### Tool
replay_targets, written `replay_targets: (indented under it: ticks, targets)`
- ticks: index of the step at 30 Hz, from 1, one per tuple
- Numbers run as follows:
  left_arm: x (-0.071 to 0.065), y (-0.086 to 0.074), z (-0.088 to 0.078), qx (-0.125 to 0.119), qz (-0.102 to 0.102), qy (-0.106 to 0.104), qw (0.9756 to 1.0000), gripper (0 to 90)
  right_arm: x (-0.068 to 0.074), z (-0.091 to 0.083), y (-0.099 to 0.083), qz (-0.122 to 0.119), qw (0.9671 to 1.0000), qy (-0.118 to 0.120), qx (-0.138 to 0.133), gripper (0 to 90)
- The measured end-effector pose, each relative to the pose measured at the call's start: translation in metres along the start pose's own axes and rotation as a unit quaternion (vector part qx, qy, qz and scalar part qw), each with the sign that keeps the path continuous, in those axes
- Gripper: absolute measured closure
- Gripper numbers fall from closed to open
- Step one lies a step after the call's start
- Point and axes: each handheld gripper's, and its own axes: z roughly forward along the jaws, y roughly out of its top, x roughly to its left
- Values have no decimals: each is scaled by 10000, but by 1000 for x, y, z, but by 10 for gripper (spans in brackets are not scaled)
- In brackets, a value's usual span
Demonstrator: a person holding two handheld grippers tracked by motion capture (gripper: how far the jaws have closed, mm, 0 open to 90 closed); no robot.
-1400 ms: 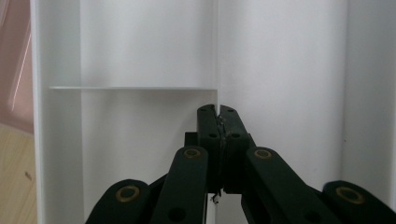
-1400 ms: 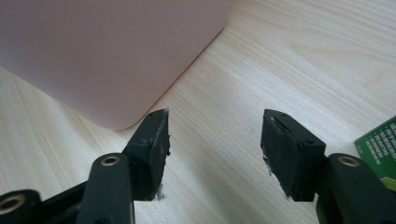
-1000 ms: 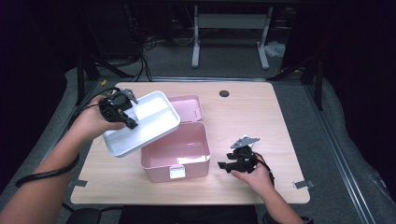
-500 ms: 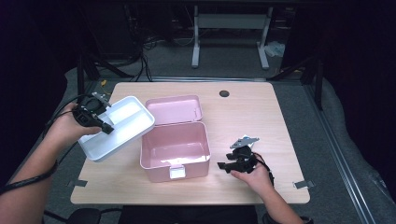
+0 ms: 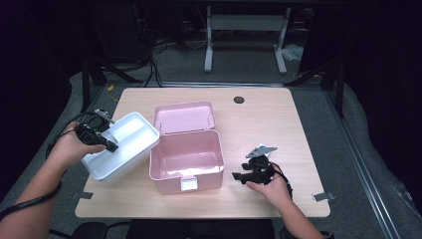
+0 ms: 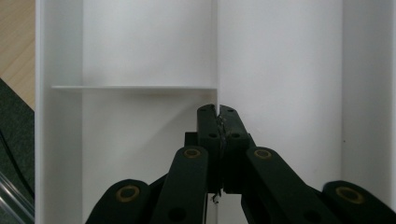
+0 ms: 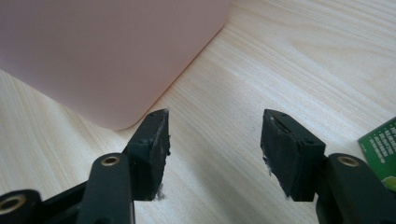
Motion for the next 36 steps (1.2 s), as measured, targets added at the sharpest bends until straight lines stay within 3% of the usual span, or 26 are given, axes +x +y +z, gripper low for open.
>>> replay_targets:
  ticks: [5, 15, 21, 28, 36]
  targets:
    - [2, -7, -11, 20, -18, 102, 9999, 893, 1, 0, 0, -16, 10000, -4, 0, 419]
    - [11, -20, -5, 33, -174, -4, 9998, 893, 1, 0, 0, -19, 10000, -13, -26, 420]
    - [16, -24, -4, 155, -298, 119, 9994, 893, 0, -1, 1, -13, 10000, 14, -48, 420]
    - [18, -29, 15, 299, -397, 139, 9987, 893, 1, -2, 1, -9, 10000, -4, -55, 419]
    - [19, -29, 50, 304, -540, -72, 9980, 893, 1, -3, 1, -43, 9999, -3, -92, 420]
